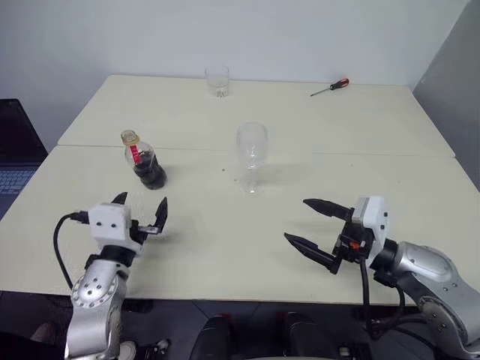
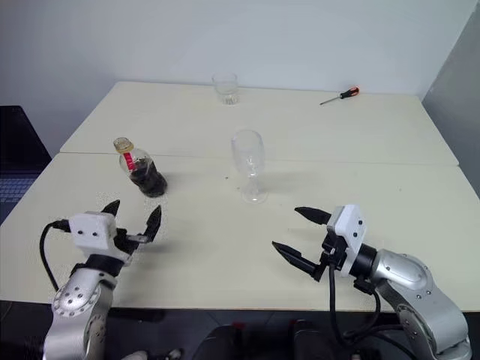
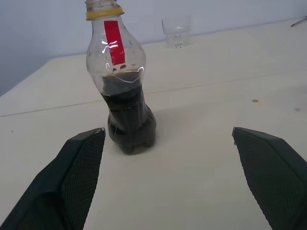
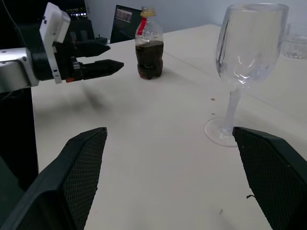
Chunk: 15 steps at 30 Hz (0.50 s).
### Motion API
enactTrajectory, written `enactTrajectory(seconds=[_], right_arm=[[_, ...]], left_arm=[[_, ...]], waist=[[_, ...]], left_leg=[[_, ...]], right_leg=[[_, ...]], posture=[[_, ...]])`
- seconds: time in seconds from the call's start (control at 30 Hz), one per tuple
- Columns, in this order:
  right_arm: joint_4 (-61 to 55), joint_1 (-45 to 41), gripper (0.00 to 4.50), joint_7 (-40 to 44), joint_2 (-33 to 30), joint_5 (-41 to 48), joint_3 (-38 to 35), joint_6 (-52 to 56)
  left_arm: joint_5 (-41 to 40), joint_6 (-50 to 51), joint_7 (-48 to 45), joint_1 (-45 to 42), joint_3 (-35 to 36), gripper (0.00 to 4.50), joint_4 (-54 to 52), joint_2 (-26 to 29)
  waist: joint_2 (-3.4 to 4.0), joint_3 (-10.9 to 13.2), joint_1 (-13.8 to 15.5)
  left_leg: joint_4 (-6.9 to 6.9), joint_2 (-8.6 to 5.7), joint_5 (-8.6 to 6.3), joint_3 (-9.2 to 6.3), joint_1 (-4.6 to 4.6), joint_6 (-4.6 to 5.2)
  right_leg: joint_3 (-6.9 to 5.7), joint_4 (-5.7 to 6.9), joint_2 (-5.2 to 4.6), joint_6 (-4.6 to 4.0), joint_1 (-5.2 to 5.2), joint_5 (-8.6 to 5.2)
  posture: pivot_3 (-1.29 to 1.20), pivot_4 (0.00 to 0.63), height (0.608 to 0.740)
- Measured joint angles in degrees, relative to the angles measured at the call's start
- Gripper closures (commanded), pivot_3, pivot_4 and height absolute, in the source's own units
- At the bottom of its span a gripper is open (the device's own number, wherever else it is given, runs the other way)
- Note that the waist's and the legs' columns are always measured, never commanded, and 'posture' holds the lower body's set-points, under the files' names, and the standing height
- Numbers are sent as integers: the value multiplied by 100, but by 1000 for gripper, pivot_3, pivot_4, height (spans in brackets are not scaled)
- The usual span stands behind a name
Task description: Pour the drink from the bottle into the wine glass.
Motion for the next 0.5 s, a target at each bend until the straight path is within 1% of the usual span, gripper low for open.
enactTrajectory(seconds=[0.17, 0.3, 0.5], right_arm=[[-105, -119, 27, -281, 4, 59, 53, 159], [-119, -229, 27, -420, 3, 130, 60, 250], [-175, -297, 27, -463, -6, 289, 131, 344]], left_arm=[[126, -26, 86, -536, -230, 0, 281, -79], [212, -107, 190, -688, -235, 0, 525, -97], [218, -252, 360, -1228, -193, 0, 1061, -100]], waist=[[0, 0, -9], [0, 0, -15], [0, 0, -8]], left_leg=[[-1, 0, 0, -2, 1, 0], [-1, 0, 0, -4, -1, 0], [3, -3, 0, -3, -3, 0]], right_leg=[[2, 1, -1, 3, -2, 2], [2, 2, -2, 2, -3, 3], [-1, 2, -2, 6, -2, 5]], posture=[[0, 150, 740], [0, 150, 740], [0, 150, 740]])
